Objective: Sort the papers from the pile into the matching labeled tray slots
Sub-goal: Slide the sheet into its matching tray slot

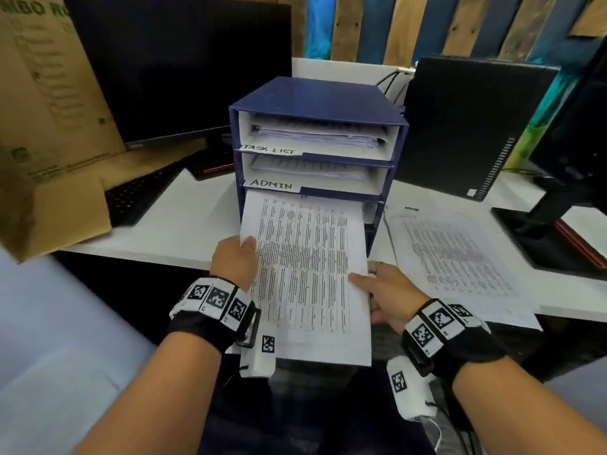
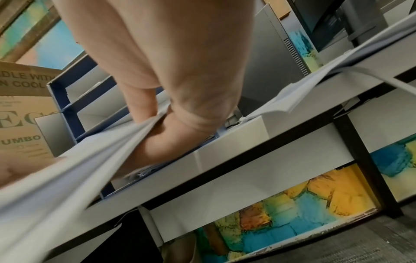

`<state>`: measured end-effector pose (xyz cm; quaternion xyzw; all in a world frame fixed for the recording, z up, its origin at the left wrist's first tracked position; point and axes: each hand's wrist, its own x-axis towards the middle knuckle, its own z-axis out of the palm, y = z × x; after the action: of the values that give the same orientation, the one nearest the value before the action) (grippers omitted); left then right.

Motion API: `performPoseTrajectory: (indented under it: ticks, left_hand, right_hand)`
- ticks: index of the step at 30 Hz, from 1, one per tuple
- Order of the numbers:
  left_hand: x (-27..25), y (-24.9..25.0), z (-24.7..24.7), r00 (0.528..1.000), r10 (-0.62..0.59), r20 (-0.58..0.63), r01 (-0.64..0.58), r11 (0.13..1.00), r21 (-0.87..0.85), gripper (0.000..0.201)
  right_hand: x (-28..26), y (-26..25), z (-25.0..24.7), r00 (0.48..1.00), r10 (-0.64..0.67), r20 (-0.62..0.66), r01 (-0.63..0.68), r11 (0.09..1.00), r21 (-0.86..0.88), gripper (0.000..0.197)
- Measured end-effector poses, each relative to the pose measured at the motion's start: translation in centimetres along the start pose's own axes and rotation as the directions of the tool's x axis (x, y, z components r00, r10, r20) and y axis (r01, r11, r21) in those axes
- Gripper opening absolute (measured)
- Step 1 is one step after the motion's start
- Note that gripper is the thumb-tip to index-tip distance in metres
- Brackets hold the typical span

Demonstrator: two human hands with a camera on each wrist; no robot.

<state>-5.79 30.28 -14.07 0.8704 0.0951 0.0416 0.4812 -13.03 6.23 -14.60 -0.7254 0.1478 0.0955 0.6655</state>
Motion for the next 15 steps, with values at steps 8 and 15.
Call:
performPoseTrajectory:
  ticks: [8,15]
  left_hand:
    - [1.9,2.0,-1.6,0.964,-0.072,0.256,0.105,0.988,-0.117,0.028]
    - [1.5,0.8,-1.2,0.981,-0.039,0.189,0.118,0.896,-0.427,0.015]
  right_hand:
    - [2.6,-2.9,0.2,0.927,-0.185,-0.328,0.152,0.981,-0.123,0.02]
    - [4.3,-5.6,0.4,0.933,-0.044,-0.356,0.093,0.988,0.123,0.02]
